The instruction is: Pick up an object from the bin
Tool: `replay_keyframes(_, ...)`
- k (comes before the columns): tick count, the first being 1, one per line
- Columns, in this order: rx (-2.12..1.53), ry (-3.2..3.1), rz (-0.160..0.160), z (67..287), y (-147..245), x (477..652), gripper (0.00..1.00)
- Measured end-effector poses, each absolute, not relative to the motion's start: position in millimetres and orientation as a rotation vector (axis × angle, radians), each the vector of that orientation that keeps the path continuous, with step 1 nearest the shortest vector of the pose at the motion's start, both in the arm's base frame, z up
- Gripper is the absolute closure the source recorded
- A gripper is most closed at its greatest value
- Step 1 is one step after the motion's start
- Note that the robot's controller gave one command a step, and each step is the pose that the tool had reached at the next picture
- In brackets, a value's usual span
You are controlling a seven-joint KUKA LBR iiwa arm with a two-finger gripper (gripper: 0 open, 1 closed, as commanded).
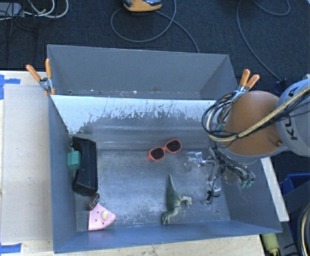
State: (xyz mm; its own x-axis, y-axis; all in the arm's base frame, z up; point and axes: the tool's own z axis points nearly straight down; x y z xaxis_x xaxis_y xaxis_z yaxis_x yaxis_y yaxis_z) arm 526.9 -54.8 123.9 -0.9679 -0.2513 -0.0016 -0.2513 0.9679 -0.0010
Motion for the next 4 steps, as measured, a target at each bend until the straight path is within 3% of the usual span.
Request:
replay_keyframes(2,-0.759,3.045,-0.001,127.2,14.8,512.2,0.00)
replay_keyframes(3,-1.018,2.981,0.007,95.4,16.6,509.3,0.00)
replay_keyframes(4,-1.727,2.619,0.001,71.2,6.0,525.5,1.00)
